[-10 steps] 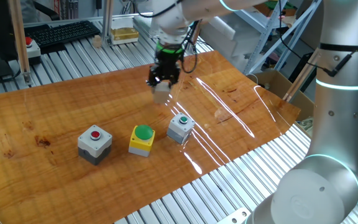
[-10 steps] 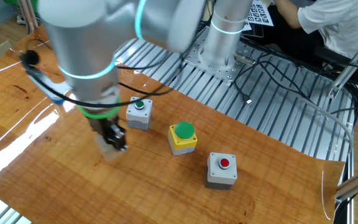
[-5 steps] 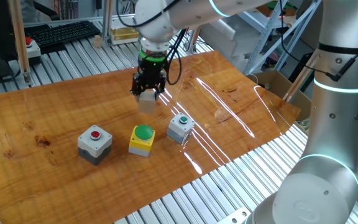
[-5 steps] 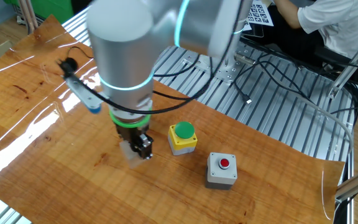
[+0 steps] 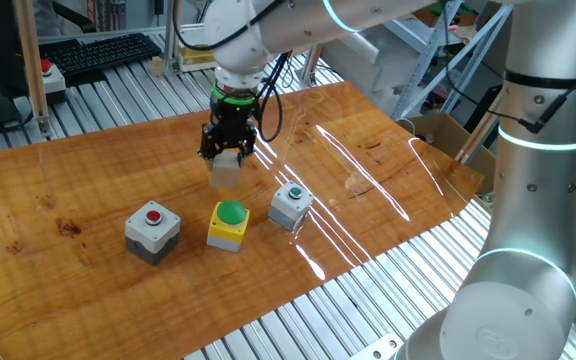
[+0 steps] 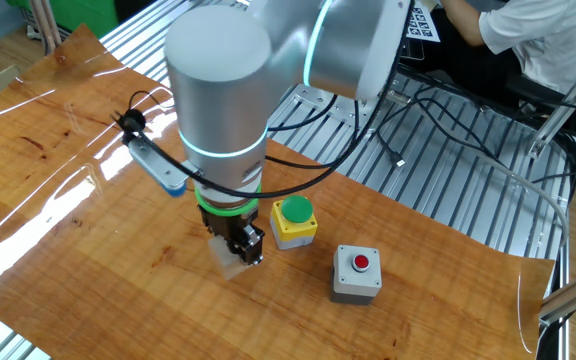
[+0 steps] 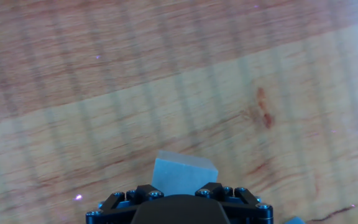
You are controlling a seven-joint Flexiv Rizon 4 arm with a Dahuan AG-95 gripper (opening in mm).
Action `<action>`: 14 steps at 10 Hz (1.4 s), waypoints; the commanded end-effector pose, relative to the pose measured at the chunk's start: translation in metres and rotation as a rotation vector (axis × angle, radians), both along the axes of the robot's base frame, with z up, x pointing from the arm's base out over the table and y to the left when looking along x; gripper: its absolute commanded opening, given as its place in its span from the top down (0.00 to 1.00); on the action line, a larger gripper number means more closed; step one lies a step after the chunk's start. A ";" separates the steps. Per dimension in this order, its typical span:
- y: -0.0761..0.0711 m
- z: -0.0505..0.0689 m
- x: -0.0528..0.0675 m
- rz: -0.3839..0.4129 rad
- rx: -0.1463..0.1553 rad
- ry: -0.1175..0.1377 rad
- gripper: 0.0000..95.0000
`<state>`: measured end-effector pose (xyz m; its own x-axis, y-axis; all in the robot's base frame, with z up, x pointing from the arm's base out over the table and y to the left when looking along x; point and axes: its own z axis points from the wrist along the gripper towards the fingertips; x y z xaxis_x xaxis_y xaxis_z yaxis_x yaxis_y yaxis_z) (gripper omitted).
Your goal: Pick up the small block on the left and move it to the right
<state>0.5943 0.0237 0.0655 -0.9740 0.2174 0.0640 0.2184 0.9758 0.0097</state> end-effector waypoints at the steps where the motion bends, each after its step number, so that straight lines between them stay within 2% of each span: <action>1: 0.001 -0.004 0.001 0.041 0.004 0.000 1.00; 2: 0.001 -0.005 0.001 0.066 0.001 -0.001 1.00; 4: 0.001 -0.009 0.001 0.066 0.002 -0.005 1.00; 5: 0.001 -0.012 0.001 0.068 -0.010 -0.007 1.00; 7: 0.001 -0.015 0.000 0.087 -0.015 -0.006 1.00; 8: 0.001 -0.016 -0.001 0.084 -0.015 -0.005 0.80; 9: 0.001 -0.017 -0.001 0.080 -0.015 -0.005 0.80; 11: 0.001 -0.018 -0.001 0.067 -0.016 -0.005 0.40; 12: 0.001 -0.018 -0.001 0.062 -0.016 -0.005 0.40; 13: 0.001 -0.019 -0.001 0.058 -0.016 -0.005 0.20; 14: 0.001 -0.019 -0.001 0.047 -0.016 -0.005 0.20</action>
<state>0.5934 0.0246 0.0464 -0.9832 0.1736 0.0570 0.1736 0.9848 -0.0049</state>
